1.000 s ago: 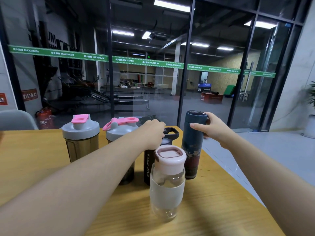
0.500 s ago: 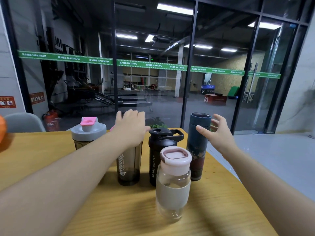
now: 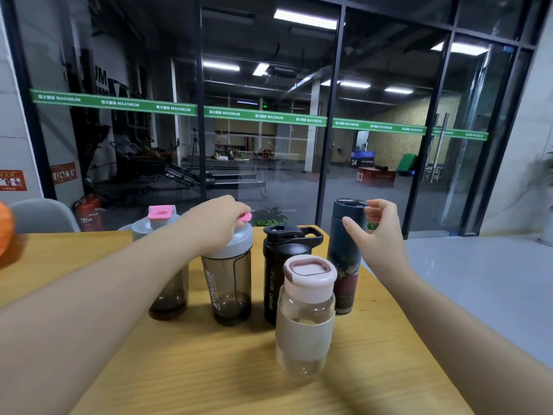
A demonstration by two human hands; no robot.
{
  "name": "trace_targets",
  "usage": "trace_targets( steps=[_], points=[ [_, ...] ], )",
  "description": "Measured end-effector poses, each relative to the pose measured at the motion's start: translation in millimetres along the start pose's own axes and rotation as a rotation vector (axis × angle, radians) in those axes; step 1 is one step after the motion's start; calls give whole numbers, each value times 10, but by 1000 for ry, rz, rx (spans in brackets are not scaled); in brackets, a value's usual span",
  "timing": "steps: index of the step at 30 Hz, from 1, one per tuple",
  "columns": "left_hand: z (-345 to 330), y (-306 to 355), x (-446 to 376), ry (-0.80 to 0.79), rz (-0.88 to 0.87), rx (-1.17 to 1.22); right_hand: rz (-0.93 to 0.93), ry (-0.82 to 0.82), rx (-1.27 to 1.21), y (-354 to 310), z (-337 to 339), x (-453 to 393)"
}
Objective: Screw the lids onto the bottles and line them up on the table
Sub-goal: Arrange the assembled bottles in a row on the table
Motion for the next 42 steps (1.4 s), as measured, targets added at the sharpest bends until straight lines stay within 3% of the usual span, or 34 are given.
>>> trace_targets(
  steps=[7, 10, 19, 28, 31, 36, 39, 42],
  points=[
    [274, -28, 202, 3, 14, 255, 75, -63, -109, -382, -69, 46],
    [420, -35, 261, 15, 2, 333, 73, -198, -161, -594, -140, 81],
    [822, -152, 406, 145, -54, 520, -168, -751, -350, -1070, -644, 271],
    [1106, -184, 463, 334, -121, 681, -249, -964, -500, -1224, -665, 370],
    [1193, -172, 475, 340, -162, 737, -250, -935, -586, -1260, -638, 360],
    [1226, -188, 491, 407, -171, 857, -196, -730, -591, -1294, -619, 372],
    [1096, -246, 466, 496, -103, 980, -201, -673, -607, -1347, -613, 391],
    [833, -313, 413, 556, 42, 859, -231, -608, -620, -1372, -585, 380]
  ],
)
Point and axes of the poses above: each hand's wrist, its own x-axis away from the middle knuckle, its own z-axis out of the back of the hand, y = z × x, the point moved 1 cm from there along -x, towards the middle knuckle, and after that the axes turned 3 degrees about -x, right-handed, at the moved point
